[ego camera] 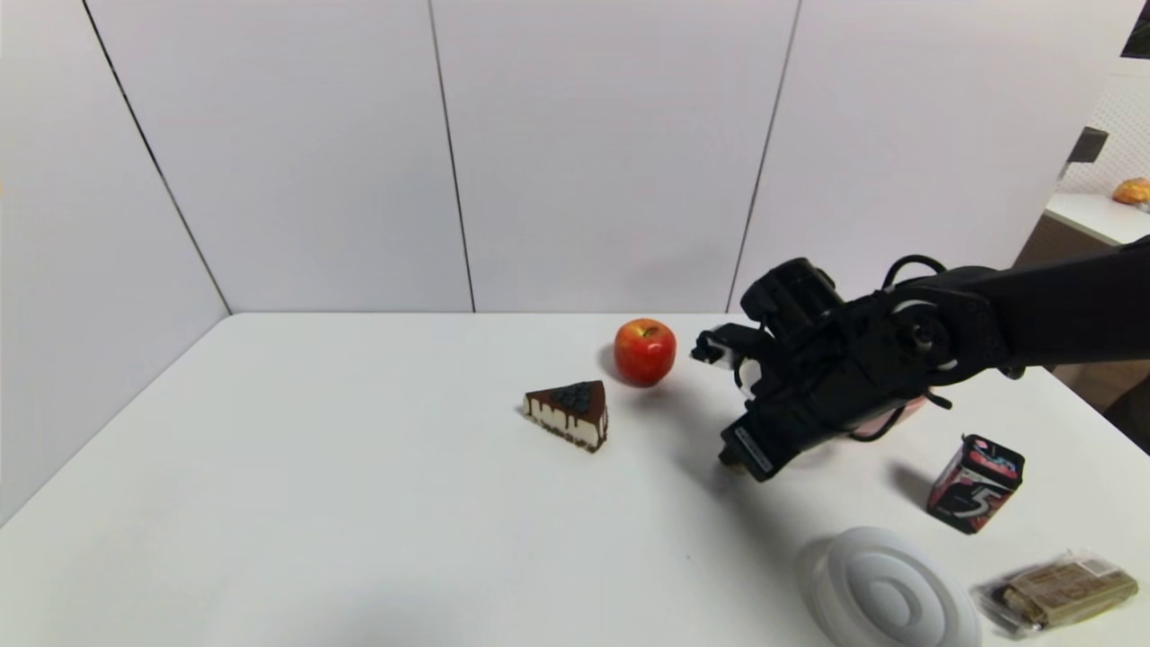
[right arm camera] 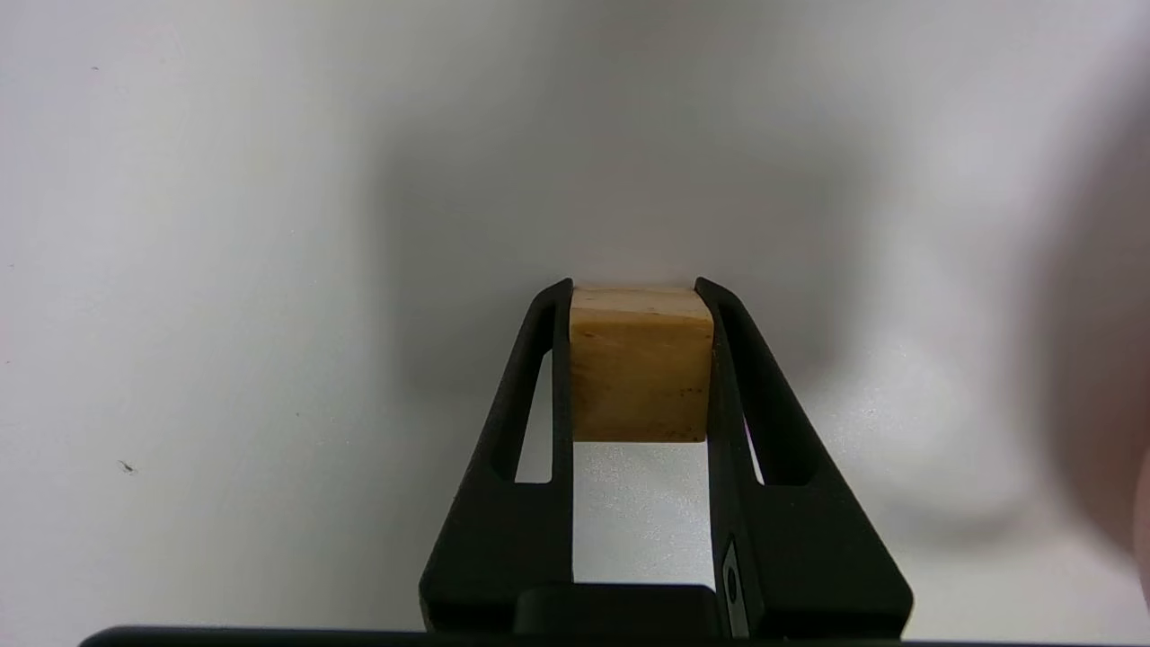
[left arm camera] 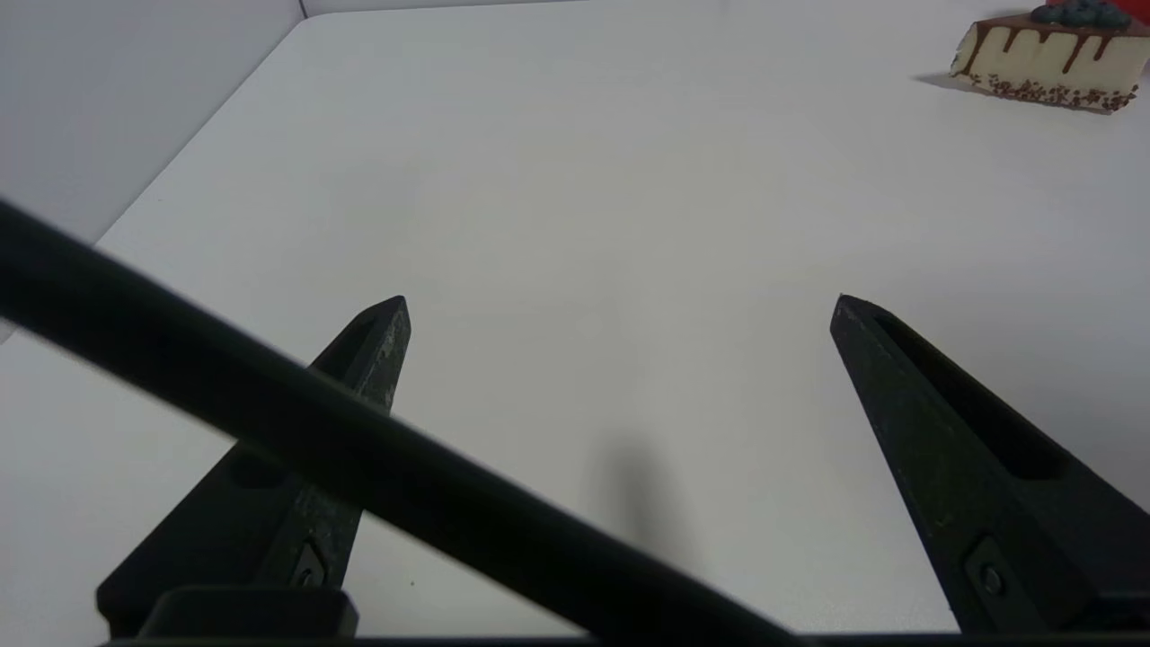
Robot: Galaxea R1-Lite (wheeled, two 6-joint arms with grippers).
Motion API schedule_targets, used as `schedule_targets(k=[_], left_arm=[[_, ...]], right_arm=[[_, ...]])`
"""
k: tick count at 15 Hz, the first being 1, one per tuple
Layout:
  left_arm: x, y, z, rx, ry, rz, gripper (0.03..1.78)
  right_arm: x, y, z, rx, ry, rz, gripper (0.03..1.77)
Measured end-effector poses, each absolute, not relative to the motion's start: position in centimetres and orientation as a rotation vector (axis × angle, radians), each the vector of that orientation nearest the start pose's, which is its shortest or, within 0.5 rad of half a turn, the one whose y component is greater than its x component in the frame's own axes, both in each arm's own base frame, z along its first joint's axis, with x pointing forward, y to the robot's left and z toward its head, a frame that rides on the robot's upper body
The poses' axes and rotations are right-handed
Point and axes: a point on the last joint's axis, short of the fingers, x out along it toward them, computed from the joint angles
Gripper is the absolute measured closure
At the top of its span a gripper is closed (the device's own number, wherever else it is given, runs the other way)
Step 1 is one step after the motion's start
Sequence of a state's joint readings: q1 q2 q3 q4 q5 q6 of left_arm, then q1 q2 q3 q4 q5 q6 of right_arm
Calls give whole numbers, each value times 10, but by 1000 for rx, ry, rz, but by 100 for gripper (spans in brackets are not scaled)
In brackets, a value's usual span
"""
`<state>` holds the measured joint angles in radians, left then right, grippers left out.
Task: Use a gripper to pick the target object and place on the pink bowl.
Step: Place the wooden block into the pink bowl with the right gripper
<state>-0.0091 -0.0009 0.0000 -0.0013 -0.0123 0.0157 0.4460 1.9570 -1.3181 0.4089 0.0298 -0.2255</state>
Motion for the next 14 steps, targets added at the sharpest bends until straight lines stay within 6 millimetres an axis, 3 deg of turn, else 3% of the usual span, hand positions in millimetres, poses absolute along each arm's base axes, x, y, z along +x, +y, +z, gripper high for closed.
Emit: schedule_targets(k=[4,9,11,14], left_arm=[[-23,0,76,15,-2,-21,12],[-23,0,76,16,-2,-22,12],[-23,0,76,15,-2,-21,12],[-23,0,76,15,-2,-22,12]], right_arm=[[321,133,203,-380,796,478,138],[314,61,283,-295,661,286,138],[304,38,291,-273,686,225,138],[297,22,278,-262,789,190,138]])
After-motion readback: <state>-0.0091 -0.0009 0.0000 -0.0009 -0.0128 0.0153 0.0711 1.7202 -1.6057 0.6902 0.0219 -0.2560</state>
